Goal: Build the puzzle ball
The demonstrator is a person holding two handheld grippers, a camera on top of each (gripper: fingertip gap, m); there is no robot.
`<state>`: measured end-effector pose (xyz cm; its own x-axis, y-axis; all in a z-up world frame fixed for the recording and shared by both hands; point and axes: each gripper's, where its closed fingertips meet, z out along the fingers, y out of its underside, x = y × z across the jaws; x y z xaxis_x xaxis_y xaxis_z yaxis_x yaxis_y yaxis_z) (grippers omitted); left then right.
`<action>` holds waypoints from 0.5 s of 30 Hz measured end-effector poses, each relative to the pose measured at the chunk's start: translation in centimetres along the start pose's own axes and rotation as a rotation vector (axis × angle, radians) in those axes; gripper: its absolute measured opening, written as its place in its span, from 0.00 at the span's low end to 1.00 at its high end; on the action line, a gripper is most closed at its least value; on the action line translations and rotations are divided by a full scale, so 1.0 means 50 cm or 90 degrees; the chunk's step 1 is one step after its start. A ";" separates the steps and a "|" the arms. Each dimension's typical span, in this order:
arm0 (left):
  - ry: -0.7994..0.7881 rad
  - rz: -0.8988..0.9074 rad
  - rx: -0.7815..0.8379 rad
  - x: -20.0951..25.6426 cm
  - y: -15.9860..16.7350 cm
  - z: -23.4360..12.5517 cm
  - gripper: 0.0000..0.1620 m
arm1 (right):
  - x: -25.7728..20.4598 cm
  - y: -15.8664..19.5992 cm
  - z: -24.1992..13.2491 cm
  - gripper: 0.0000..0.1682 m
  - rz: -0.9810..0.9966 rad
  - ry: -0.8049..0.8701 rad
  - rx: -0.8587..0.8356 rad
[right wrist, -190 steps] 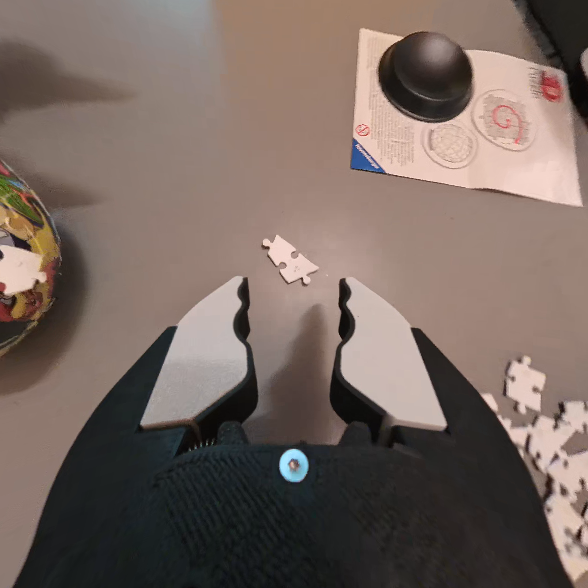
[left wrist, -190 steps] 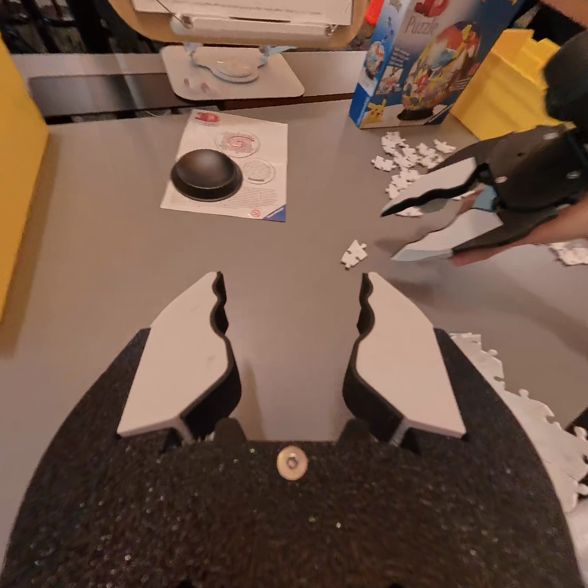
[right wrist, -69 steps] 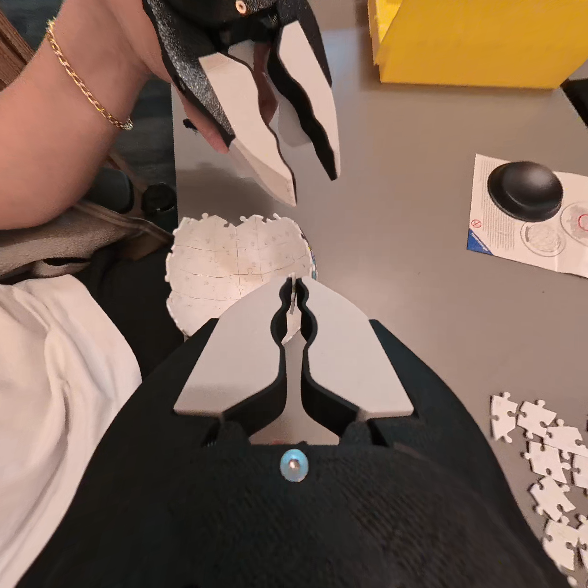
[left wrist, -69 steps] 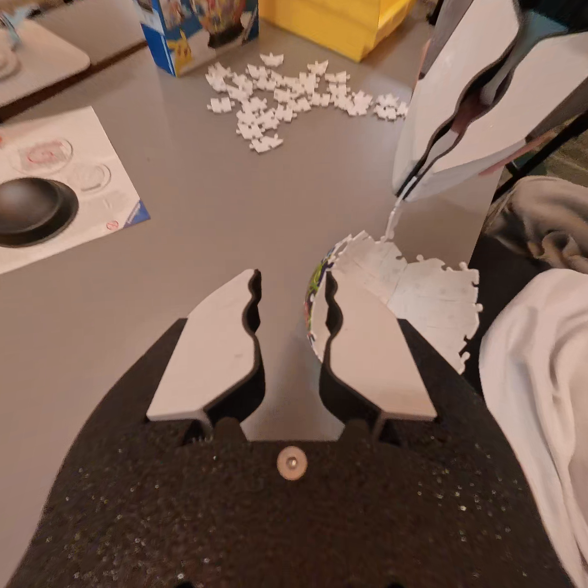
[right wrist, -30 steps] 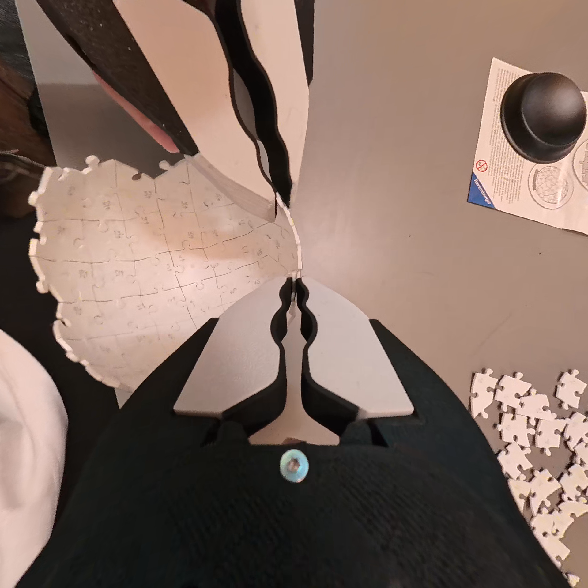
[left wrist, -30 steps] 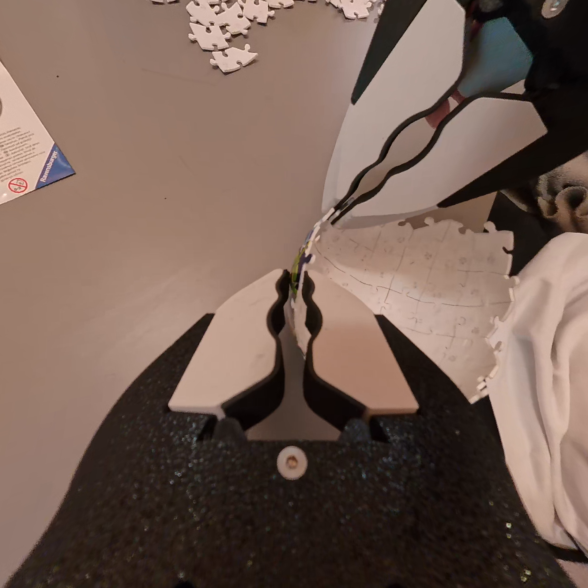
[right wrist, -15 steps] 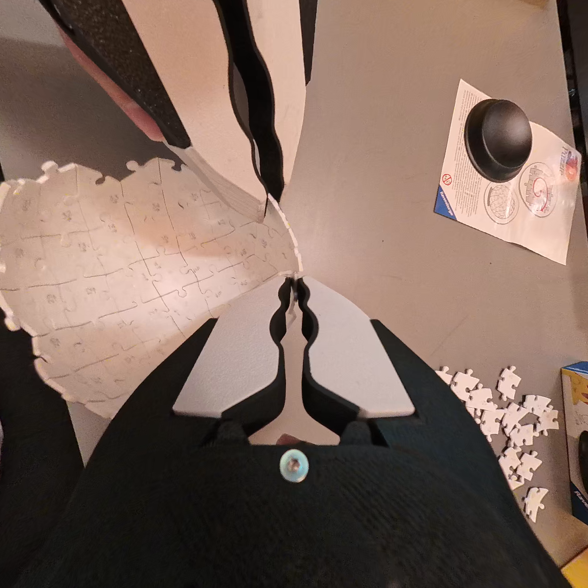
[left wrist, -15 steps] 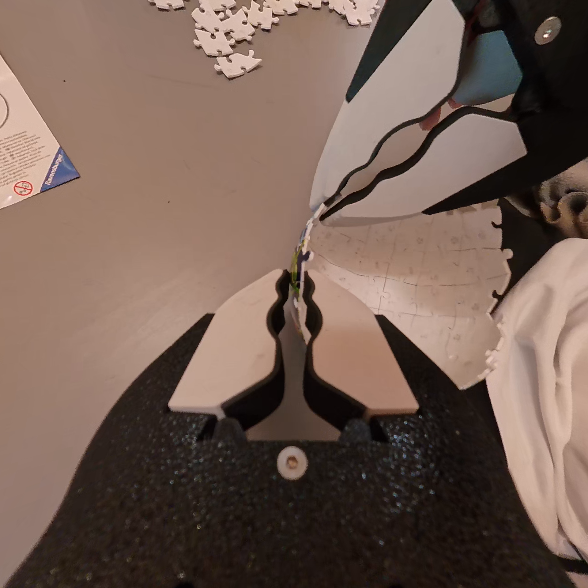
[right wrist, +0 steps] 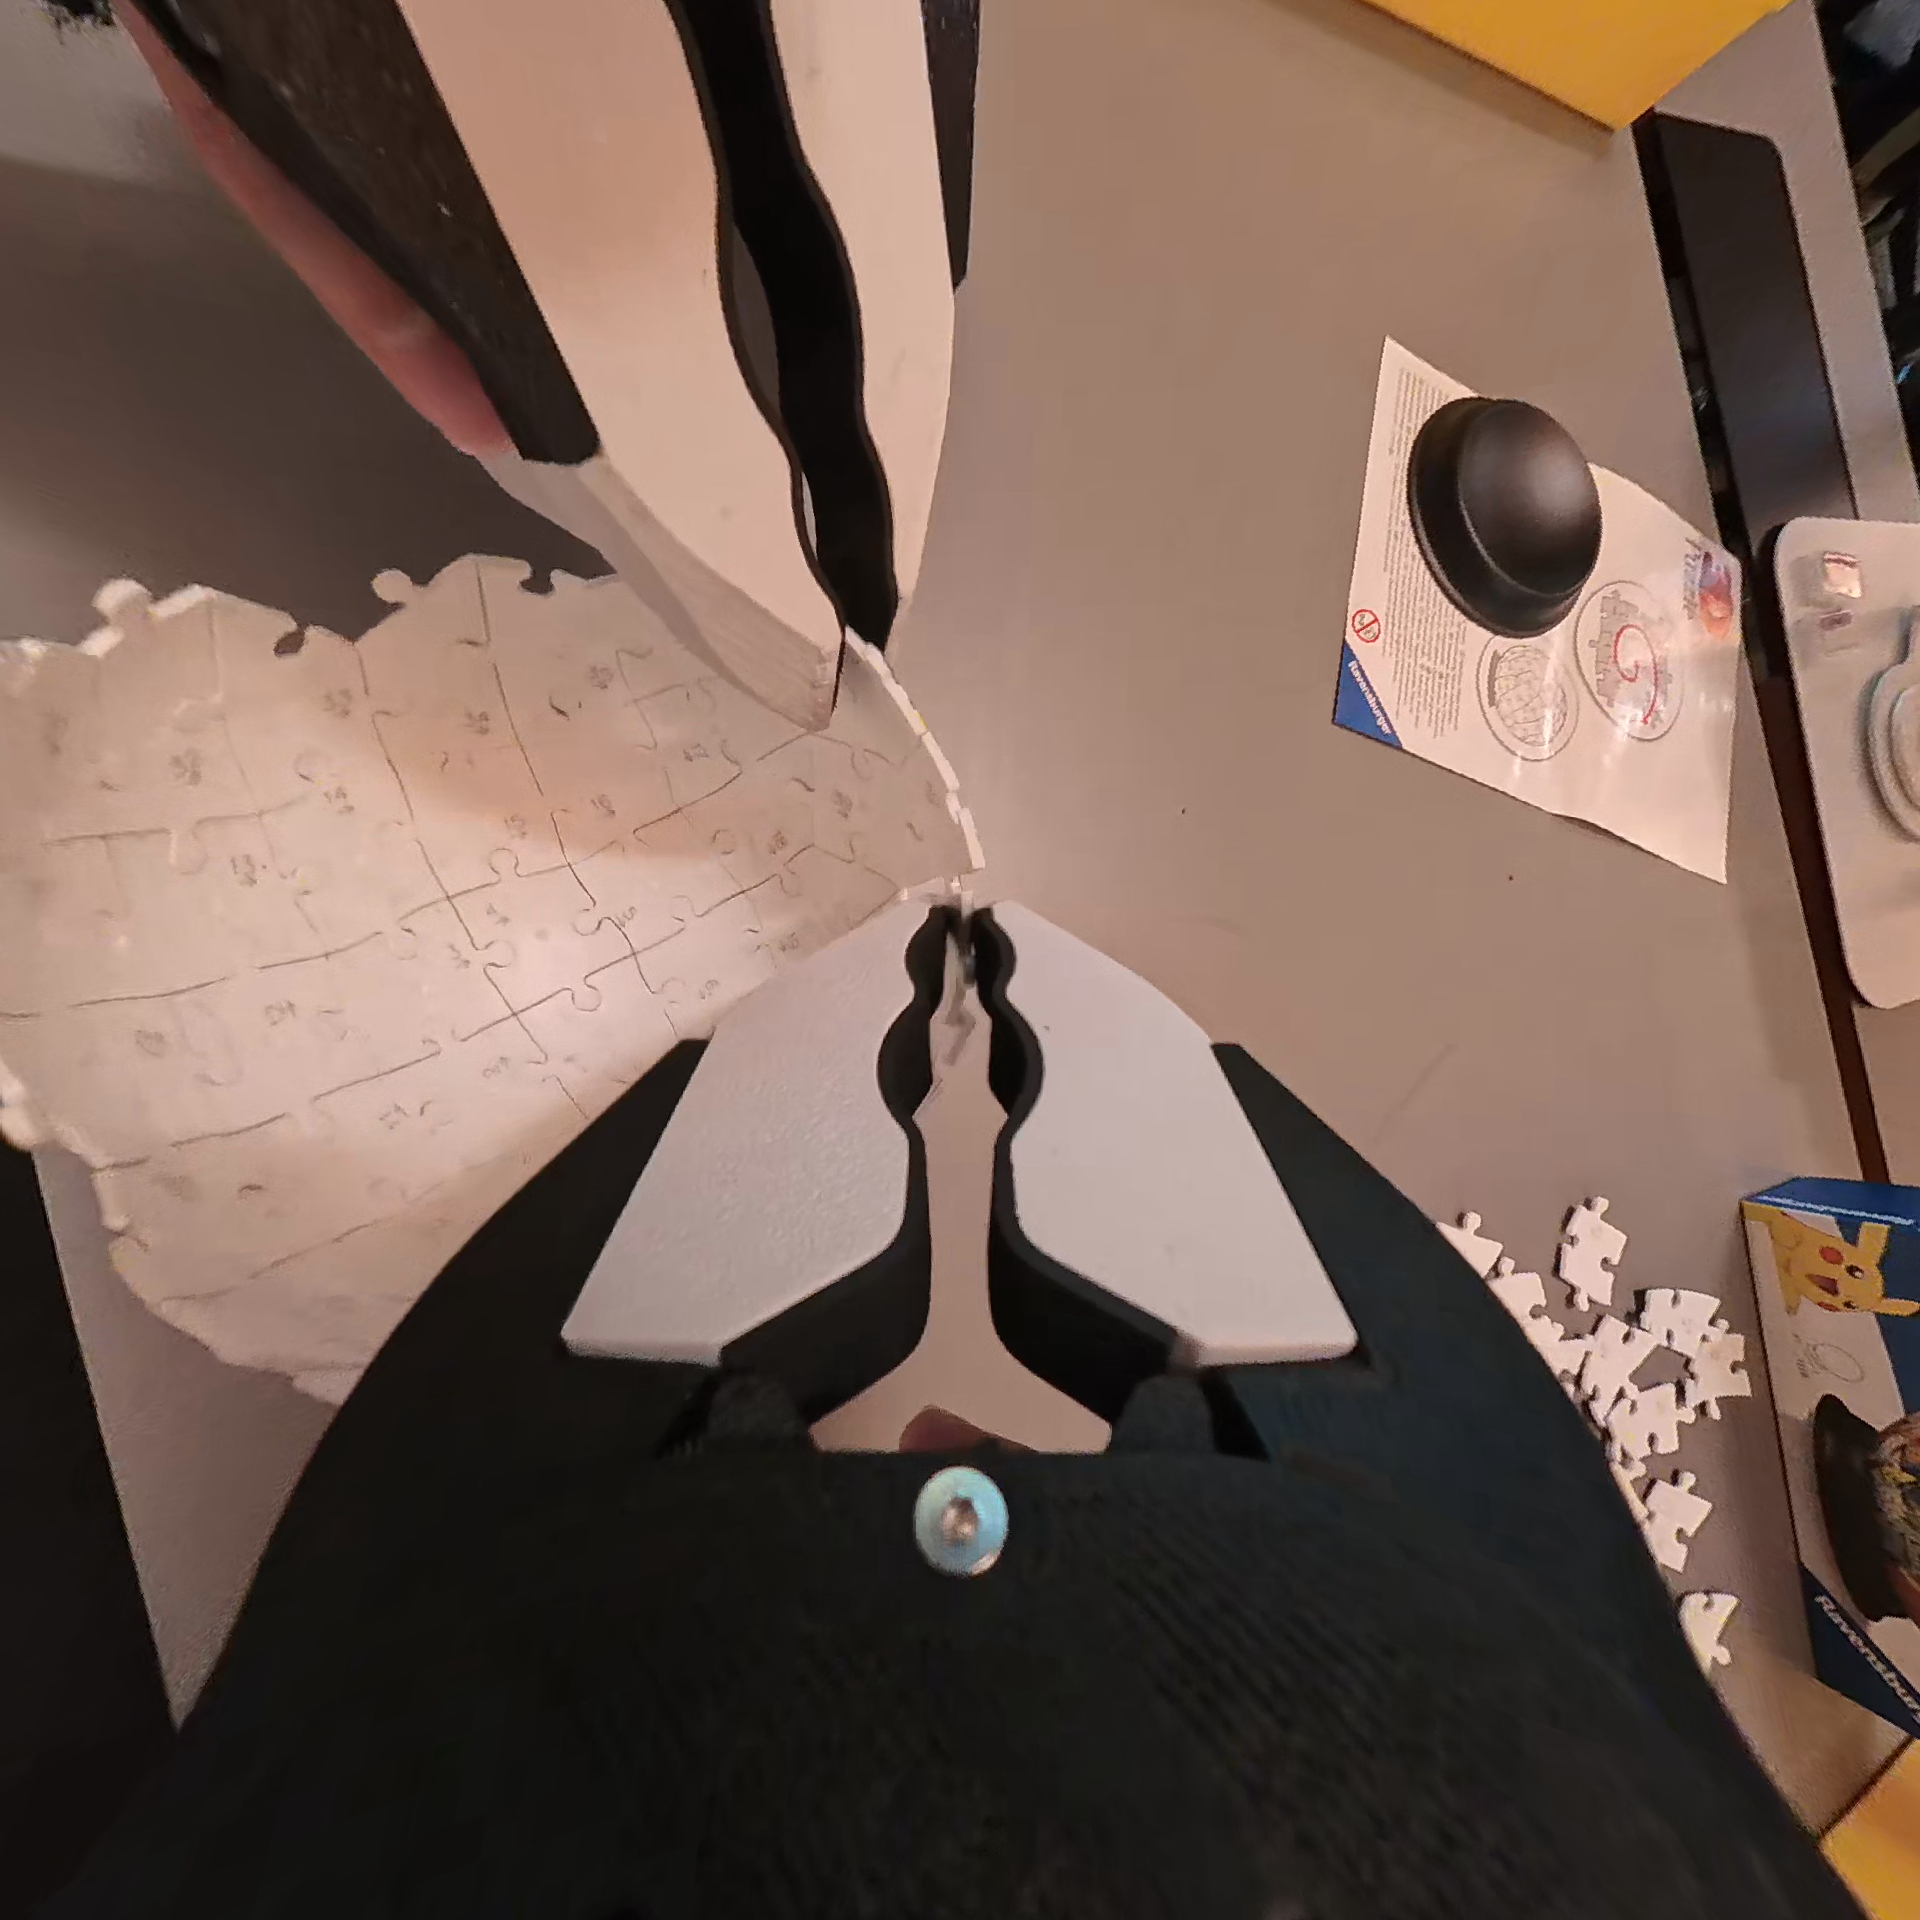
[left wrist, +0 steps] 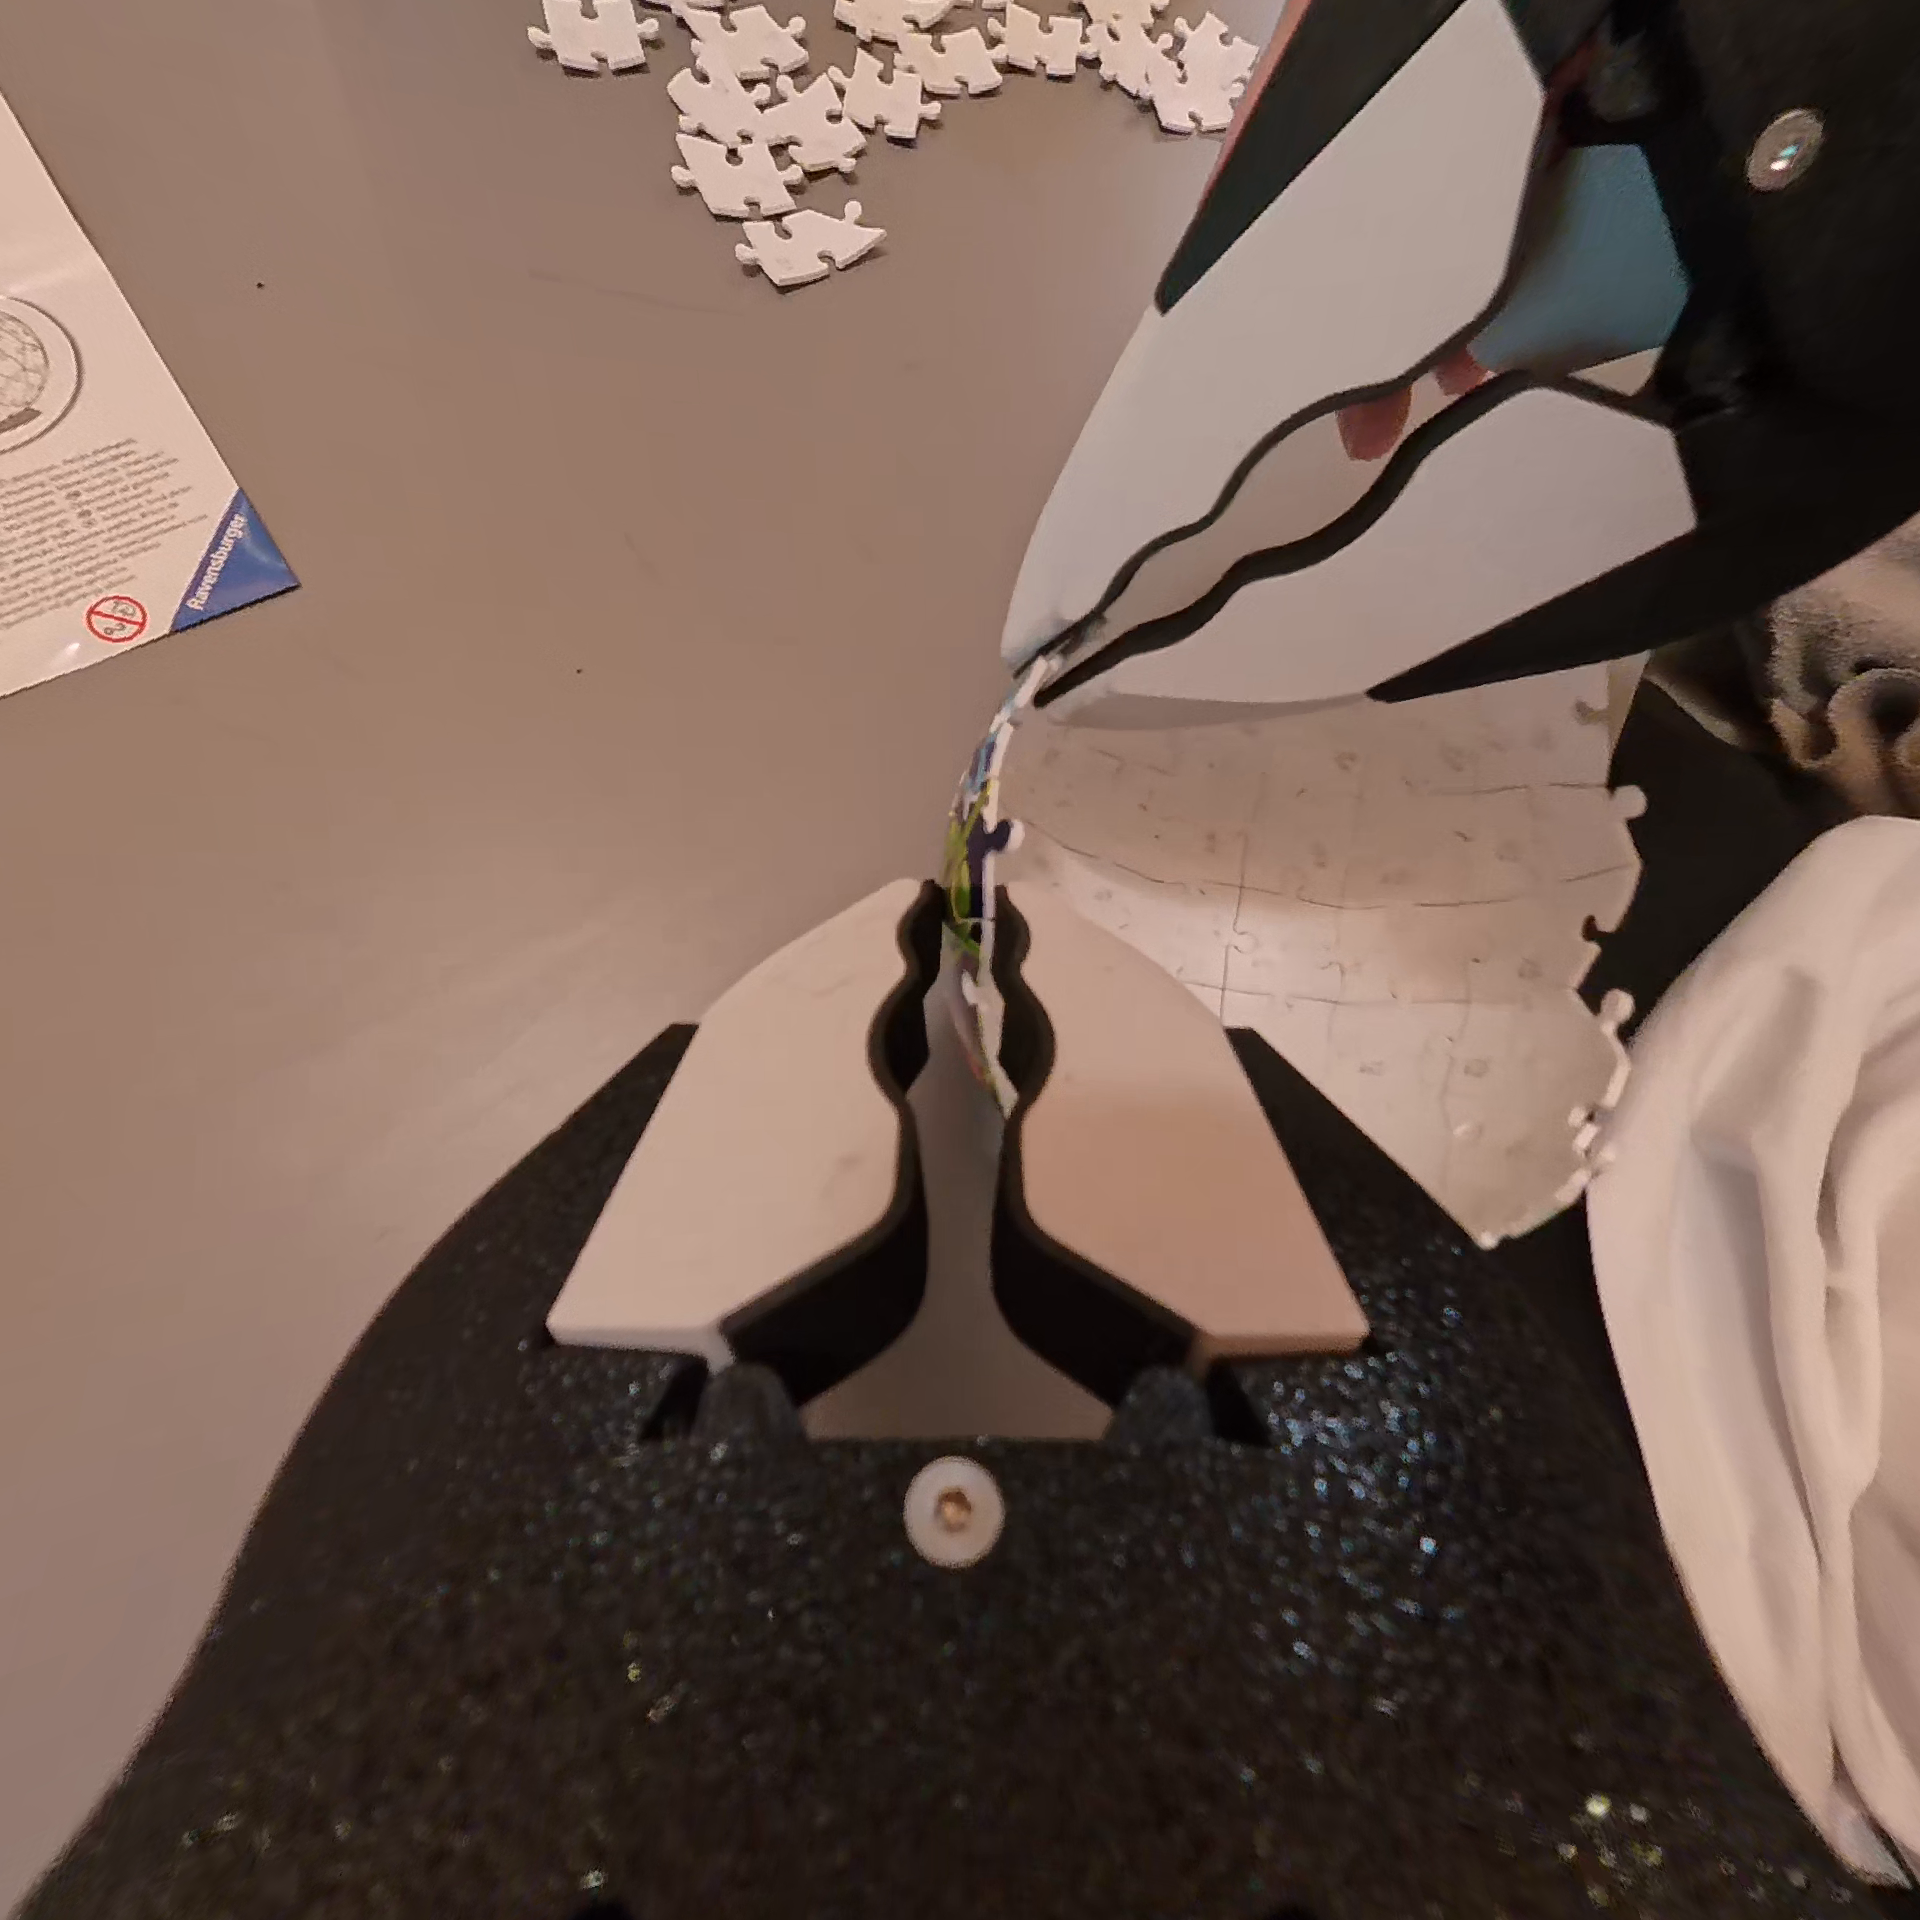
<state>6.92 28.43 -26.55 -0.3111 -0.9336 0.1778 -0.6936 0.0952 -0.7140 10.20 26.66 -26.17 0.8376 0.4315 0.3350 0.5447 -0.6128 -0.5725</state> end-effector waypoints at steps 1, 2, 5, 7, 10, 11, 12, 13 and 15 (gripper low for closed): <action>-0.001 0.000 0.000 0.000 0.000 0.000 0.05 | 0.001 0.003 0.002 0.04 0.002 -0.001 -0.003; -0.003 0.000 -0.001 -0.001 0.000 0.001 0.05 | 0.001 0.005 0.004 0.03 0.005 -0.004 -0.002; -0.005 0.001 -0.002 -0.002 0.000 0.001 0.05 | 0.003 0.008 0.007 0.04 0.007 -0.001 0.001; -0.004 0.001 -0.001 -0.002 0.000 0.002 0.06 | 0.004 0.010 0.009 0.06 0.000 0.004 -0.003; -0.002 0.003 0.002 0.000 -0.002 0.002 0.05 | 0.014 0.020 0.012 0.07 -0.036 0.033 -0.023; -0.004 0.003 0.002 -0.001 -0.002 0.003 0.05 | 0.013 0.021 0.013 0.08 -0.046 0.035 -0.027; -0.005 0.004 0.000 -0.001 -0.002 0.003 0.05 | 0.012 0.021 0.014 0.09 -0.046 0.034 -0.026; -0.005 0.005 0.000 -0.001 -0.001 0.003 0.05 | 0.013 0.020 0.015 0.09 -0.041 0.035 -0.026; -0.002 0.011 0.002 0.001 -0.002 0.002 0.05 | 0.016 0.020 0.015 0.13 -0.040 0.036 -0.026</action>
<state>7.06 28.34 -26.54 -0.3212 -0.9330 0.1625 -0.6855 0.1107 -0.7196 11.39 26.88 -27.01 0.8025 0.4318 0.4117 0.5960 -0.6128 -0.5189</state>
